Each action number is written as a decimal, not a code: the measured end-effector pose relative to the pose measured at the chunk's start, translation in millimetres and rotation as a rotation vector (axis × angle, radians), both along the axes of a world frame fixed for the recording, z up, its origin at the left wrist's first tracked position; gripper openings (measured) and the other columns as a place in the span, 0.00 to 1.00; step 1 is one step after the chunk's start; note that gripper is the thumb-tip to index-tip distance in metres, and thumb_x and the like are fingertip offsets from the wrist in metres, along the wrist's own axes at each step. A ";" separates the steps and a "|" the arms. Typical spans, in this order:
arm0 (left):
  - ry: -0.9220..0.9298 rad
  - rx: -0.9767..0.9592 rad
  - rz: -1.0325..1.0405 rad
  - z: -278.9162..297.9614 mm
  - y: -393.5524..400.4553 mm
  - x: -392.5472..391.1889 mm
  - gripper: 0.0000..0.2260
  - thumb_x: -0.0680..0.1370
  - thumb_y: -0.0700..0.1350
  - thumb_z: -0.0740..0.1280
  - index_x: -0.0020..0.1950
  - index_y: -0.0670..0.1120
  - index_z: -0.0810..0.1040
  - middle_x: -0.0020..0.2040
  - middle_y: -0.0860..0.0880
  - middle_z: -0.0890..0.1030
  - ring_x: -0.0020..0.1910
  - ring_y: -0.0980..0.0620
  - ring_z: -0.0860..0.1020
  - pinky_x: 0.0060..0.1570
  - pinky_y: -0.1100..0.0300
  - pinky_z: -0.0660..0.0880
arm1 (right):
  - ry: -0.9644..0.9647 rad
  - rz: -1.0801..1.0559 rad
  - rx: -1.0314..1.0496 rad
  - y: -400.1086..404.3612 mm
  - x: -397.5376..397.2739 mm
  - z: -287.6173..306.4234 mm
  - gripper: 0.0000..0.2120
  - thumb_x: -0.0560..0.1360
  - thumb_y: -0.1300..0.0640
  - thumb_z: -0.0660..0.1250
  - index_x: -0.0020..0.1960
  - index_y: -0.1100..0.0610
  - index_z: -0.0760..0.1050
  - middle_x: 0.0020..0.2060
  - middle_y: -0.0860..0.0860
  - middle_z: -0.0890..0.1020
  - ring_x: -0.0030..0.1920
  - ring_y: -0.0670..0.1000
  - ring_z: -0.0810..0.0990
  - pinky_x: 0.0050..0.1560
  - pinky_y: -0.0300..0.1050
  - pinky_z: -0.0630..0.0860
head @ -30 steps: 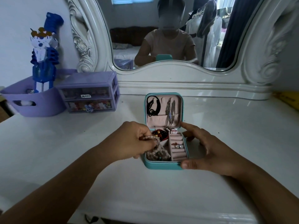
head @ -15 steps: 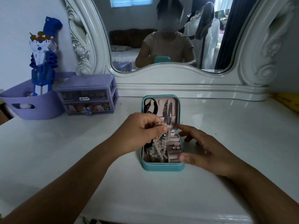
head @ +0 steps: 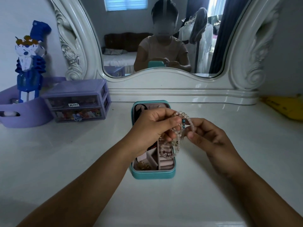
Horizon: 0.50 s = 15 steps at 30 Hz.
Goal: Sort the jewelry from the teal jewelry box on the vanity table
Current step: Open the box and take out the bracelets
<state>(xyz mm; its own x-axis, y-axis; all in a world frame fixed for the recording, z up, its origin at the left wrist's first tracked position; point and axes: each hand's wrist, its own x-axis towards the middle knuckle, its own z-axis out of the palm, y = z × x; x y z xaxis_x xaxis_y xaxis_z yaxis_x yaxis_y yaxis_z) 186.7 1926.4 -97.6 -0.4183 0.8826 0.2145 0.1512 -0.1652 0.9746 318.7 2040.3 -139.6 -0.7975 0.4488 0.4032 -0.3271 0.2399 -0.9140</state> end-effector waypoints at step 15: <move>-0.060 0.028 -0.052 16.8 35.8 32.3 0.03 0.75 0.40 0.67 0.41 0.45 0.79 0.29 0.51 0.79 0.24 0.57 0.75 0.25 0.66 0.72 | 0.222 -0.070 -0.308 16.2 14.0 11.1 0.16 0.65 0.44 0.70 0.42 0.57 0.76 0.37 0.53 0.81 0.40 0.52 0.78 0.43 0.42 0.77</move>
